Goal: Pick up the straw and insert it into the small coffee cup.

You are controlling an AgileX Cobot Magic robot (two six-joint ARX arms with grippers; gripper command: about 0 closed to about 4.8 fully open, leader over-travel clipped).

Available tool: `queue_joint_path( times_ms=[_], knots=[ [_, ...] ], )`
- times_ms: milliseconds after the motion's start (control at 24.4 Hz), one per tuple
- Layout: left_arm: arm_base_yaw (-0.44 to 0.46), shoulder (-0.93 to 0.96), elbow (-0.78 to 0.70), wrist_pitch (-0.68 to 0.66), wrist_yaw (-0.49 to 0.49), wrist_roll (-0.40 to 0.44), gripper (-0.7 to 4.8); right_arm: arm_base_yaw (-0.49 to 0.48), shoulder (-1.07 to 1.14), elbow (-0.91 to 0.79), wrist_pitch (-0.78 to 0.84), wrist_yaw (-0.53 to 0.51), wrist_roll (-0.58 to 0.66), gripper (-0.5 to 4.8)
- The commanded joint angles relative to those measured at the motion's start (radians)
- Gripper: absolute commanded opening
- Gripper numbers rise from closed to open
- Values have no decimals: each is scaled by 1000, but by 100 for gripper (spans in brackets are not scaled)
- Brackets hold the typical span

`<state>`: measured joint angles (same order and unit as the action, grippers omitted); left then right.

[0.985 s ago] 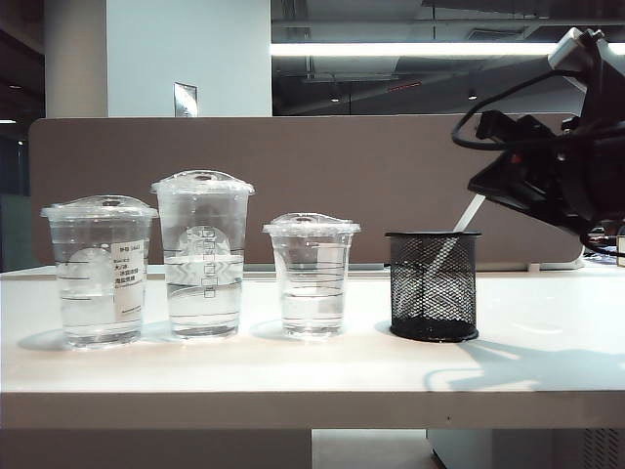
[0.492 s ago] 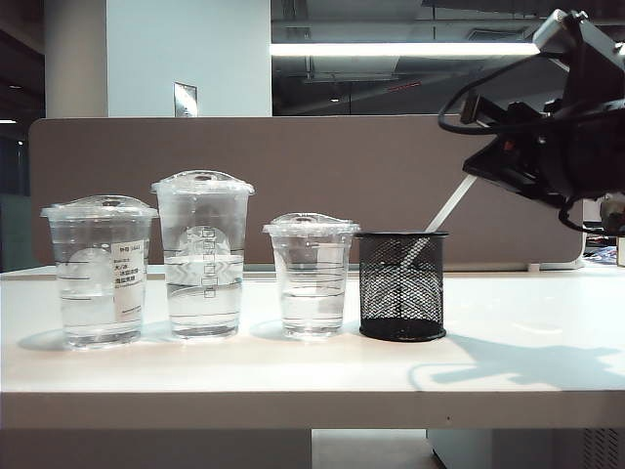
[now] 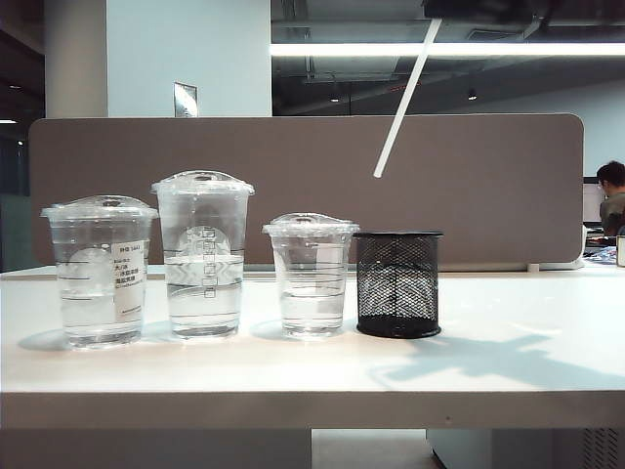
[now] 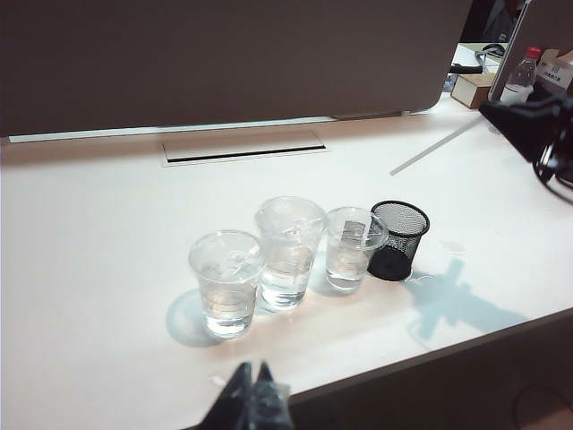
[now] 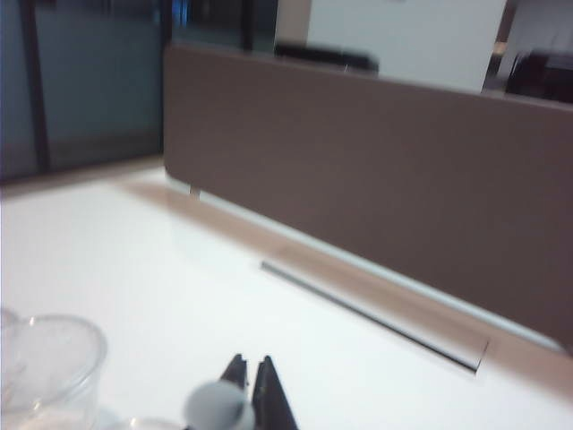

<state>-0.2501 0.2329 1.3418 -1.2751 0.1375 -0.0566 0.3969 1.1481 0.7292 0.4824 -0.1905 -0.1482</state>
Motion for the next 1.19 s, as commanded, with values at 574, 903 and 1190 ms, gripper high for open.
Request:
queue_joint_path(
  times_ms=[574, 903, 1190],
  knots=[
    [3, 3, 2, -1, -3, 4, -4, 197, 104, 183, -311, -47, -43, 12],
    [3, 3, 2, -3, -3, 3, -4, 198, 101, 224, -266, -36, -66, 12],
    [3, 3, 2, -3, -3, 3, -4, 198, 122, 257, -365, 13, -66, 12]
  ],
)
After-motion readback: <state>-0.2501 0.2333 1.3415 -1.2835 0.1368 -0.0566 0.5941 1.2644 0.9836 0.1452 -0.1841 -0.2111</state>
